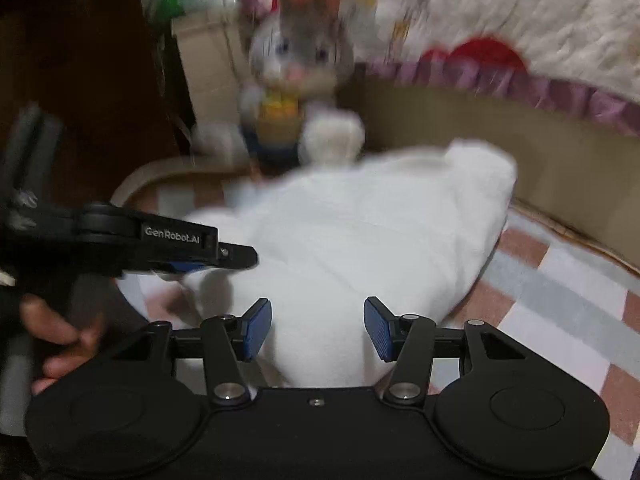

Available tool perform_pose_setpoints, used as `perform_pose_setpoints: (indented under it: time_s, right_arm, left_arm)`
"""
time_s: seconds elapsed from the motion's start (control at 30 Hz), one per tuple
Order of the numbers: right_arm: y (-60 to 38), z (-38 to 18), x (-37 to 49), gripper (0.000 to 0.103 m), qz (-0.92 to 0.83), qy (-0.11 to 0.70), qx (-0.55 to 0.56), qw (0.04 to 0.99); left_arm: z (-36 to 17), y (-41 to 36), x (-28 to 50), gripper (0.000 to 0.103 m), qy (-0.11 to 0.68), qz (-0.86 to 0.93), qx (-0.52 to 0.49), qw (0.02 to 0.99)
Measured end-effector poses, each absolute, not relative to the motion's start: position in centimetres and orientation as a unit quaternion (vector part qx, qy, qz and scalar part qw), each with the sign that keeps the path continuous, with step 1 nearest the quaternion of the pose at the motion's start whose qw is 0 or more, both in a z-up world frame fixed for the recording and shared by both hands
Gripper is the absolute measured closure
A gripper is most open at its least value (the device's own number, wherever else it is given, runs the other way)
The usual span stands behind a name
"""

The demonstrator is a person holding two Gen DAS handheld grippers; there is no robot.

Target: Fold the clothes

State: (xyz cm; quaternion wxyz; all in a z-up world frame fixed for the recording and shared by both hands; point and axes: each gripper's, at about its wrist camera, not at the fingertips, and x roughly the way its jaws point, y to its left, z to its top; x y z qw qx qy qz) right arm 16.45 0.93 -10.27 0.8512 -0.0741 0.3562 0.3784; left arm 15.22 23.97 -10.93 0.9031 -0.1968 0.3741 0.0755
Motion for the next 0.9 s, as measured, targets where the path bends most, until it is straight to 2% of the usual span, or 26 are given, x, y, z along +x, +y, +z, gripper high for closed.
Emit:
perform_pose_setpoints:
  time_s: [0.07, 0.13, 0.23, 0.5, 0.57, 0.6, 0.67, 0.73, 0.83, 0.9]
  right_arm:
    - [1.7, -11.7, 16.1, 0.031, 0.385, 0.375, -0.104, 0.837]
    - [2.4, -12.5, 14.5, 0.029, 0.381, 0.361, -0.151, 0.838]
    - [3.2, -12.9, 12.9, 0.028, 0.369, 0.339, -0.202, 0.842]
    - [1.0, -13.0, 13.9, 0.029, 0.391, 0.390, -0.122, 0.825]
    - [0.2, -13.3, 13.8, 0.037, 0.404, 0.420, -0.097, 0.807]
    - [-0.4, -13.2, 13.7, 0.037, 0.401, 0.425, -0.083, 0.807]
    - [-1.8, -13.0, 13.5, 0.036, 0.389, 0.429, -0.055, 0.813]
    - [-3.0, -12.1, 13.4, 0.035, 0.371, 0.421, -0.053, 0.826]
    - [-4.7, -9.8, 13.4, 0.035, 0.351, 0.402, -0.052, 0.844]
    - [-5.8, -7.9, 13.3, 0.034, 0.349, 0.386, -0.042, 0.853]
  left_arm:
    - [-11.4, 23.6, 14.6, 0.062, 0.381, 0.070, -0.186, 0.903]
    - [-11.5, 23.2, 14.1, 0.061, 0.380, 0.075, -0.178, 0.904]
    - [-11.7, 22.8, 13.5, 0.059, 0.379, 0.084, -0.168, 0.906]
    - [-12.0, 21.5, 13.1, 0.057, 0.383, 0.105, -0.154, 0.905]
    - [-12.0, 21.3, 13.0, 0.051, 0.387, 0.110, -0.148, 0.903]
    - [-11.9, 21.1, 12.9, 0.048, 0.387, 0.115, -0.142, 0.904]
    - [-11.9, 20.7, 12.3, 0.028, 0.377, 0.126, -0.131, 0.908]
    - [-11.8, 20.8, 12.2, 0.017, 0.389, 0.138, -0.137, 0.901]
    - [-9.9, 21.0, 11.4, 0.017, 0.407, 0.136, -0.154, 0.890]
    - [-8.1, 20.0, 10.4, 0.016, 0.407, 0.143, -0.129, 0.893]
